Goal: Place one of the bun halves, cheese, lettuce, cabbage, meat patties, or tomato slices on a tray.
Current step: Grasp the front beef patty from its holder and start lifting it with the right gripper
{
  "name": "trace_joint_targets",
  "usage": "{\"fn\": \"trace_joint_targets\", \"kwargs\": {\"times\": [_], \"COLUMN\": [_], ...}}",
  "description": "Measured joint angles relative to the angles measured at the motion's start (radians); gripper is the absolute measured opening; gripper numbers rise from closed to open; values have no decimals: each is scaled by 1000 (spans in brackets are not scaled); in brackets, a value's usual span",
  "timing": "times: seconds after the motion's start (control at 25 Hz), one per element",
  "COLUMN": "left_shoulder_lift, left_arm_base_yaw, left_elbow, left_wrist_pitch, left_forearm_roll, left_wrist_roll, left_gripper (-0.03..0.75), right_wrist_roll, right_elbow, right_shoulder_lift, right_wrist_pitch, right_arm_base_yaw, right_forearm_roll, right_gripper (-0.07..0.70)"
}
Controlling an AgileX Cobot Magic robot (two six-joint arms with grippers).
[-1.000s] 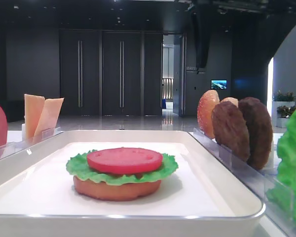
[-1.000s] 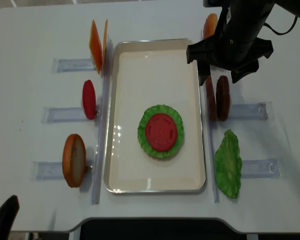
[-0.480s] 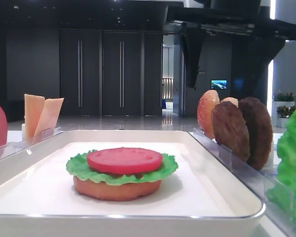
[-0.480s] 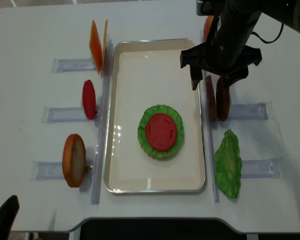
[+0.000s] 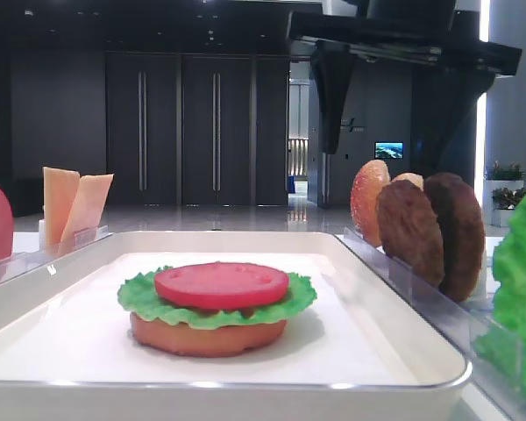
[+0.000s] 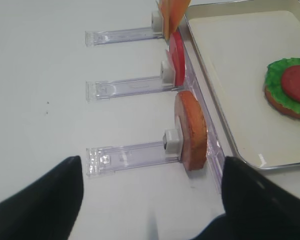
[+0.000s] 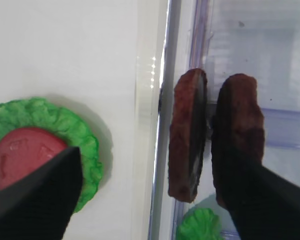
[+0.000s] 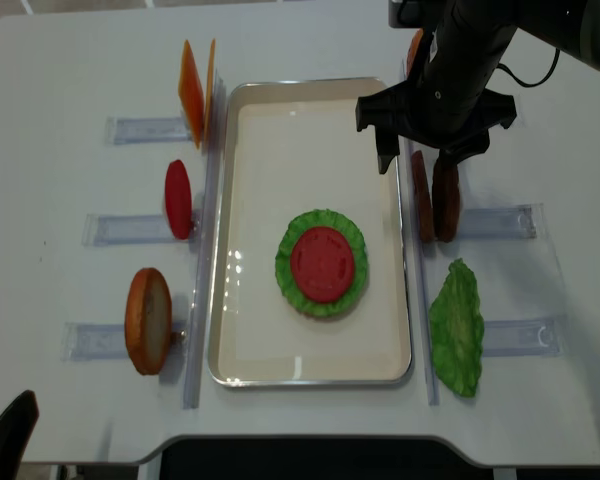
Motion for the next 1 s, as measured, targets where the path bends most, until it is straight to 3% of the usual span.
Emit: {"fn": "trace_joint_targets", "kwargs": {"times": [1.0], "left_shoulder_lift": [0], "left_arm_base_yaw": [0], "left_elbow": [0], "left_wrist_pitch": [0], "left_forearm_roll": [0], "left_wrist_roll": [0], "left_gripper": [661], "right_wrist_roll": [-2], "right_elbow": [0], "right_shoulder_lift": [56], "right_wrist_pitch": [-23], "right_arm_base_yaw": [4], "right_forearm_roll": [12], "right_gripper": [539]}}
